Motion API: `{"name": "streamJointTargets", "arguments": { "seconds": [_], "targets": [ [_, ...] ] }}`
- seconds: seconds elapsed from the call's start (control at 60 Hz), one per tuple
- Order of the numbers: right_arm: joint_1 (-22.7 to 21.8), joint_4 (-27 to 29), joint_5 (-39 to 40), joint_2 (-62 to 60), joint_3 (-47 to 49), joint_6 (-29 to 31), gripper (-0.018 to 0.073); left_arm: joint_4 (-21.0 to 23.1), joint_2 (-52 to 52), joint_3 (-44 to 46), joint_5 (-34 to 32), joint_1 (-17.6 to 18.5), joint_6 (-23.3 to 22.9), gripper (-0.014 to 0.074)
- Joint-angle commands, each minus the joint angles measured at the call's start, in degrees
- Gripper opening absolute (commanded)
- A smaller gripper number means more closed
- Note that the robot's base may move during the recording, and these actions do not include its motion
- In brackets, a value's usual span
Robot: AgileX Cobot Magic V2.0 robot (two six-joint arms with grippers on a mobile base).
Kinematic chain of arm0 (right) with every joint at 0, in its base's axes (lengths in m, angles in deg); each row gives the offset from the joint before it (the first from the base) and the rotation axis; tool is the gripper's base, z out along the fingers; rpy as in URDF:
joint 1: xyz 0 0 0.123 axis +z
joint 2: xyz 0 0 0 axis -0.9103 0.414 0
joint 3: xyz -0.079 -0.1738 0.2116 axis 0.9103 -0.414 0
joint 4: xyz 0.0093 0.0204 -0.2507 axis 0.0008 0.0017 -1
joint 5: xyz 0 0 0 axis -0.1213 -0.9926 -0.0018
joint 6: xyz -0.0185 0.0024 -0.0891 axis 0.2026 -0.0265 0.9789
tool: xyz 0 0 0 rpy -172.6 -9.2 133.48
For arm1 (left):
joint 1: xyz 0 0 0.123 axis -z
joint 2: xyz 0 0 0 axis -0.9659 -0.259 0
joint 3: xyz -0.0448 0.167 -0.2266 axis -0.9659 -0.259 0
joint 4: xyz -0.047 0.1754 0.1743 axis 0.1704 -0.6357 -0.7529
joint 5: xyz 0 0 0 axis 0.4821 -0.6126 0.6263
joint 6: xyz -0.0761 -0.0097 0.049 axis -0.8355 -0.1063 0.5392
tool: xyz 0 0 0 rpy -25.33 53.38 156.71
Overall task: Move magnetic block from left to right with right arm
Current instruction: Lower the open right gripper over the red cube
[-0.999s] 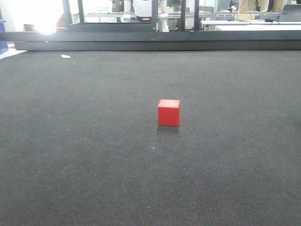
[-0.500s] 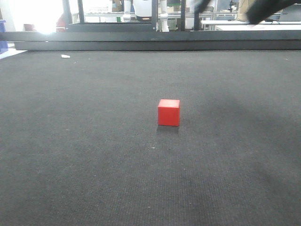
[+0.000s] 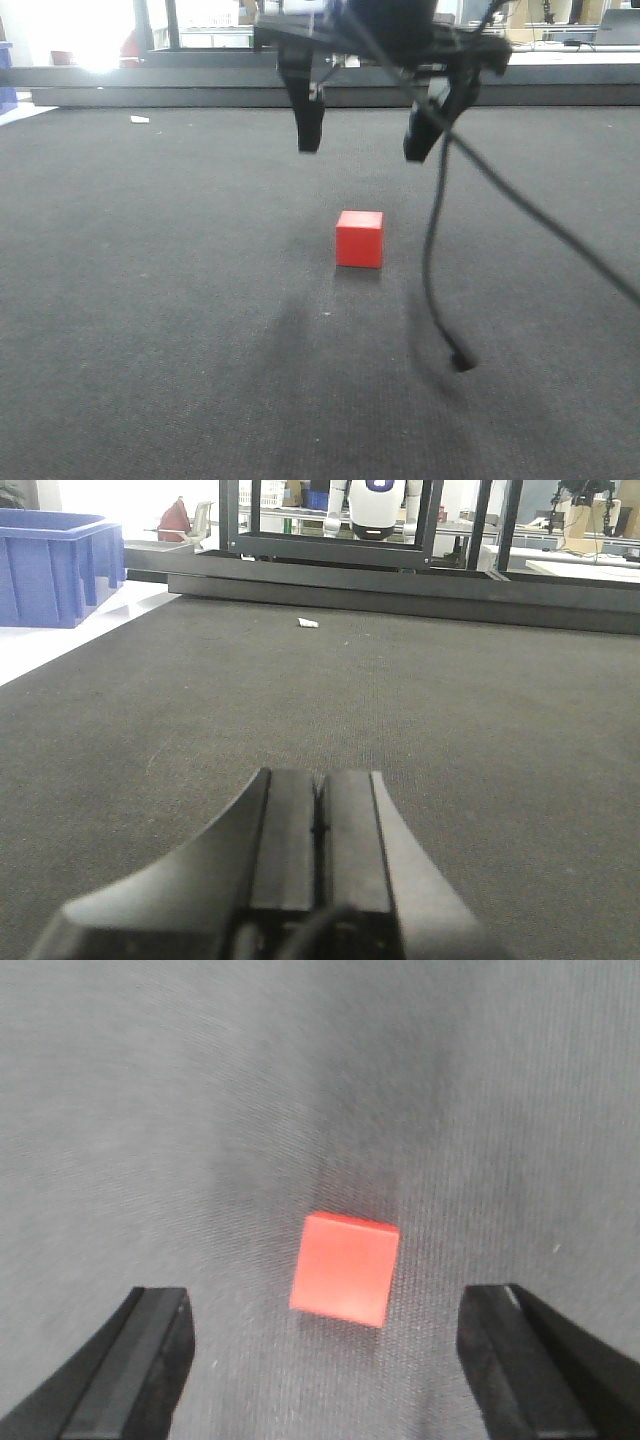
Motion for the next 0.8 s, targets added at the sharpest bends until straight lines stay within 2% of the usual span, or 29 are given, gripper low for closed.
{"name": "streamJointTargets", "arguments": {
  "seconds": [0.0,0.566,0.633,0.783],
  "targets": [
    [0.0,-2.0,0.1,-1.2,2.5,-2.5,0.0632,0.0,0.8,-0.3,-5.2,-0.1,-0.2,-0.0116],
    [0.0,-1.9,4.5,6.5,2.4,-3.0,0.0619,0.0,0.8,-0.3,-5.2,-0.1,-0.2,-0.0116],
    [0.0,-1.9,4.6,6.6,2.4,-3.0,0.0563,0.0,0.8,-0.3,-5.2,-0.1,-0.2,-0.0116],
    [-0.3,-1.9,4.2,6.6,2.4,-3.0,0.0307,0.0,0.8,-0.3,-5.2,-0.1,-0.2,-0.0116]
  ]
}}
